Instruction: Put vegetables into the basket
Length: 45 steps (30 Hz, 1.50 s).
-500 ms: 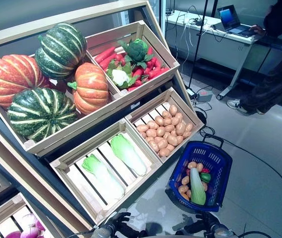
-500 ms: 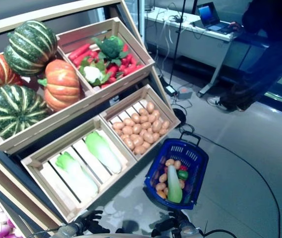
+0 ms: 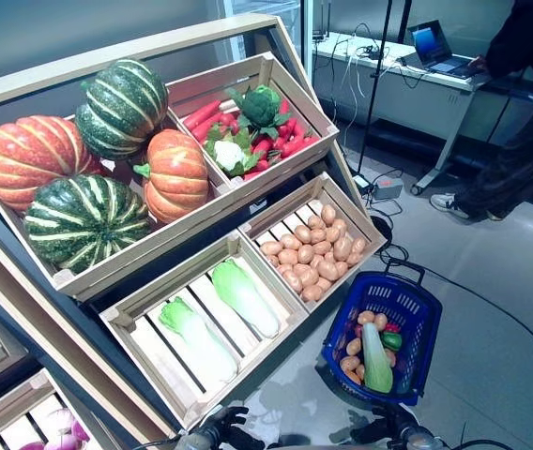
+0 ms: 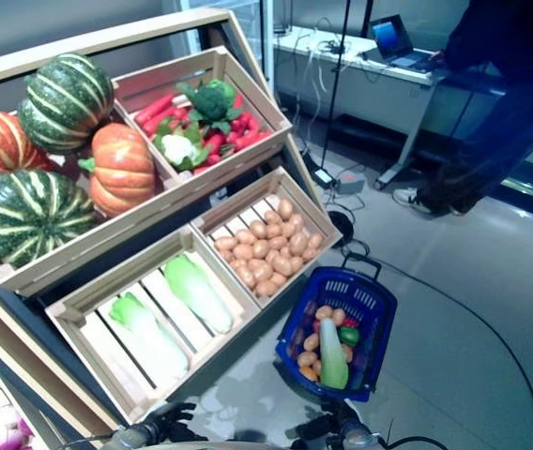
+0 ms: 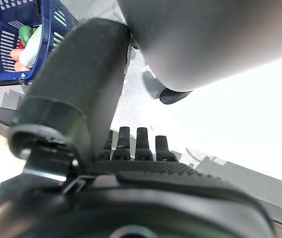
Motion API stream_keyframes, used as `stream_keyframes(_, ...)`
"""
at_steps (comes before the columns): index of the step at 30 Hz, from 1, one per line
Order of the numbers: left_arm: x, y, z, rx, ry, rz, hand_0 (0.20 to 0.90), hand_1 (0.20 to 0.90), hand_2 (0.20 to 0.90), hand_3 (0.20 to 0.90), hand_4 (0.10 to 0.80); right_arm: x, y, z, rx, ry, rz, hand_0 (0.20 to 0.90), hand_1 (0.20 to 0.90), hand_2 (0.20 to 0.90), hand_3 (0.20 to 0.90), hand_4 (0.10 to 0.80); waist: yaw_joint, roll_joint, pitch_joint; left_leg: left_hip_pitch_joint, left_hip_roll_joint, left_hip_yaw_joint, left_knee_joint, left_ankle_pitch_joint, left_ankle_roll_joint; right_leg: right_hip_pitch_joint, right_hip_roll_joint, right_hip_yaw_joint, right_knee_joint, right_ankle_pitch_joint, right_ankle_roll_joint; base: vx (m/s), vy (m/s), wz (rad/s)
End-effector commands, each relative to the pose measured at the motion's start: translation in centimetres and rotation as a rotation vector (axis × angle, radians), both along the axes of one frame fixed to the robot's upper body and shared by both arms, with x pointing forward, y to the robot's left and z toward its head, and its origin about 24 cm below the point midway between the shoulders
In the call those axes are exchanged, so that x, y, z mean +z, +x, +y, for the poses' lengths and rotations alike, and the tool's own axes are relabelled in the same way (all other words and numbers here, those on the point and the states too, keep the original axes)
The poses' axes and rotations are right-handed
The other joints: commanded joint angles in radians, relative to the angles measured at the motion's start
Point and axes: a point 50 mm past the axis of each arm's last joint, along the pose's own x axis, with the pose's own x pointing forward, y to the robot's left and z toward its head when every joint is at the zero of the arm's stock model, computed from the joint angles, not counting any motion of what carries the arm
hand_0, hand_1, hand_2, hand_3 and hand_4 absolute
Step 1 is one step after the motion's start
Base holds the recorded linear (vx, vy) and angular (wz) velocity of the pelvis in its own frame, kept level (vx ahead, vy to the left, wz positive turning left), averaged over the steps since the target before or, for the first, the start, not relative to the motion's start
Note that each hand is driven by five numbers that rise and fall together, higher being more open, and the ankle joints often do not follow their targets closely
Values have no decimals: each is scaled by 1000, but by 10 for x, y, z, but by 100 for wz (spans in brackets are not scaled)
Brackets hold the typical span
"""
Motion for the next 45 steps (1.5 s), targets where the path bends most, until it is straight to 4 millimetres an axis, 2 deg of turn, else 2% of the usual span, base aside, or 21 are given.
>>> stream_keyframes(1, 2, 14, -7, 49, -47, -21, 900, 900, 900, 900, 800, 0, 0, -1, 23, -21, -6, 900, 900, 900, 900, 800, 10, -38, 8, -8, 3, -63, 2, -28, -10, 13, -53, -21, 13, 32, 11, 43, -3, 0)
stream_keyframes(4, 8, 30, -12, 56, -133, -99, 900, 900, 900, 900, 800, 0, -2, -5, 23, -24, 4, 900, 900, 900, 900, 800, 11, -35, 0, -2, 1, -66, 2, -31, -11, 20, -53, -23, 12, 30, 12, 25, 0, 0)
stream_keyframes(8, 28, 68, -29, 3, -319, -209, 900, 900, 900, 900, 800, 1, 0, -11, 23, -30, 7, 900, 900, 900, 900, 800, 11, -25, -4, 0, 1, -67, 2, -32, -12, 17, -54, -22, 17, 30, 17, 0, 0, 0)
stream_keyframes(9, 39, 84, -37, -13, -392, -253, 900, 900, 900, 900, 800, 2, 1, -14, 22, -33, 7, 900, 900, 900, 900, 800, 12, -20, -3, 1, 1, -67, 2, -33, -10, 17, -54, -22, 19, 30, 18, 0, 0, 0)
stream_keyframes(10, 39, 84, -37, -13, -392, -253, 900, 900, 900, 900, 800, 2, 1, -14, 22, -33, 7, 900, 900, 900, 900, 800, 12, -20, -3, 1, 1, -67, 2, -33, -10, 17, -54, -22, 19, 30, 18, 0, 0, 0)
stream_keyframes(12, 60, 106, -57, -33, -559, -317, 900, 900, 900, 900, 800, 2, 1, -16, 10, -36, 9, 900, 900, 900, 900, 800, 18, -15, -6, 0, -1, -71, 2, -34, -8, 15, -56, -24, 22, 29, 18, 0, 0, 0)
stream_keyframes(14, 74, 117, -70, -84, -619, -365, 900, 900, 900, 900, 800, 2, 0, -16, -2, -38, 9, 900, 900, 900, 900, 800, 22, -14, -6, 0, -1, -74, 2, -36, -8, 15, -57, -26, 22, 29, 18, 0, 0, 0)
stream_keyframes(15, 74, 117, -70, -84, -619, -365, 900, 900, 900, 900, 800, 2, 0, -16, -2, -38, 9, 900, 900, 900, 900, 800, 22, -14, -6, 0, -1, -74, 2, -36, -8, 15, -57, -26, 22, 29, 18, 0, 0, 0)
stream_keyframes(16, 90, 125, -83, -146, -679, -400, 900, 900, 900, 900, 800, 1, -2, -15, -14, -39, 10, 900, 900, 900, 900, 800, 26, -13, -6, 0, -1, -80, 2, -36, -7, 15, -58, -30, 24, 29, 19, 0, 0, 0)
stream_keyframes(19, 117, 138, -95, -269, -742, -481, 900, 900, 900, 900, 800, 1, -4, -16, -26, -42, 7, 900, 900, 900, 900, 800, 30, -10, -6, -3, -1, -85, 2, -37, -6, 14, -60, -32, 24, 28, 21, 0, -2, 3)
stream_keyframes(21, 135, 148, -96, -318, -679, -570, 900, 900, 900, 900, 800, 1, -6, -18, -32, -44, 7, 900, 900, 900, 900, 800, 31, -7, -6, -5, -1, -87, 2, -36, -5, 12, -60, -32, 24, 28, 21, 2, 1, 5)
stream_keyframes(25, 165, 169, -75, -417, -351, -788, 900, 900, 900, 900, 800, 1, -13, -24, -59, -48, 10, 900, 900, 900, 900, 800, 36, -3, -10, -6, -3, -96, 2, -35, -3, 18, -61, -35, 16, 29, 24, 17, -6, 4)
stream_keyframes(27, 171, 172, -70, -431, -298, -821, 900, 900, 900, 900, 800, 1, -14, -25, -63, -48, 11, 900, 900, 900, 900, 800, 37, -3, -11, -7, -3, -97, 2, -35, -4, 19, -61, -36, 13, 29, 24, 12, -6, 8)
stream_keyframes(31, 194, 186, -37, -490, 49, -976, 900, 900, 900, 900, 800, 0, -21, -30, -99, -49, 17, 900, 900, 900, 900, 800, 47, -3, -11, -12, -6, -107, 2, -35, -6, 21, -62, -45, 5, 30, 22, 9, -9, 6)
stream_keyframes(34, 197, 188, -19, -482, 220, -1012, 900, 900, 900, 900, 800, 0, -26, -31, -102, -49, 21, 900, 900, 900, 900, 800, 50, -2, -10, -15, -8, -111, 2, -33, -8, 20, -63, -49, 5, 30, 21, 10, -3, 8)
stream_keyframes(35, 197, 188, -19, -482, 220, -1012, 900, 900, 900, 900, 800, 0, -26, -31, -102, -49, 21, 900, 900, 900, 900, 800, 50, -2, -10, -15, -8, -111, 2, -33, -8, 20, -63, -49, 5, 30, 21, 29, 8, 13)
stream_keyframes(36, 198, 190, 2, -493, 388, -1024, 900, 900, 900, 900, 800, -1, -30, -32, -103, -55, 27, 900, 900, 900, 900, 800, 49, 1, -6, -19, -11, -115, 2, -31, -9, 16, -64, -49, 5, 31, 21, 26, 13, 10)
stream_keyframes(37, 198, 190, 8, -494, 425, -1021, 900, 900, 900, 900, 800, -1, -31, -33, -99, -57, 28, 900, 900, 900, 900, 800, 48, 1, -3, -21, -11, -114, 2, -31, -10, 13, -65, -49, 5, 31, 21, 29, 16, 11)
stream_keyframes(41, 195, 188, 22, -516, 546, -1013, 900, 900, 900, 900, 800, -1, -34, -35, -85, -66, 40, 900, 900, 900, 900, 800, 43, 7, 8, -30, -13, -110, 2, -27, -12, 1, -63, -45, 5, 35, 21, 0, 0, 0)
stream_keyframes(43, 196, 187, 35, -488, 654, -1062, 900, 900, 900, 900, 800, 1, -31, -39, -49, -78, 29, 900, 900, 900, 900, 800, 29, 16, 36, -56, -17, -103, 2, -18, -14, -30, -61, -30, 5, 46, 19, -60, 36, -1)
stream_keyframes(45, 199, 189, 37, -467, 685, -1105, 900, 900, 900, 900, 800, 2, -27, -40, -38, -82, 21, 900, 900, 900, 900, 800, 25, 19, 50, -68, -18, -101, 2, -14, -15, -42, -61, -25, 5, 50, 18, -91, 13, -1)
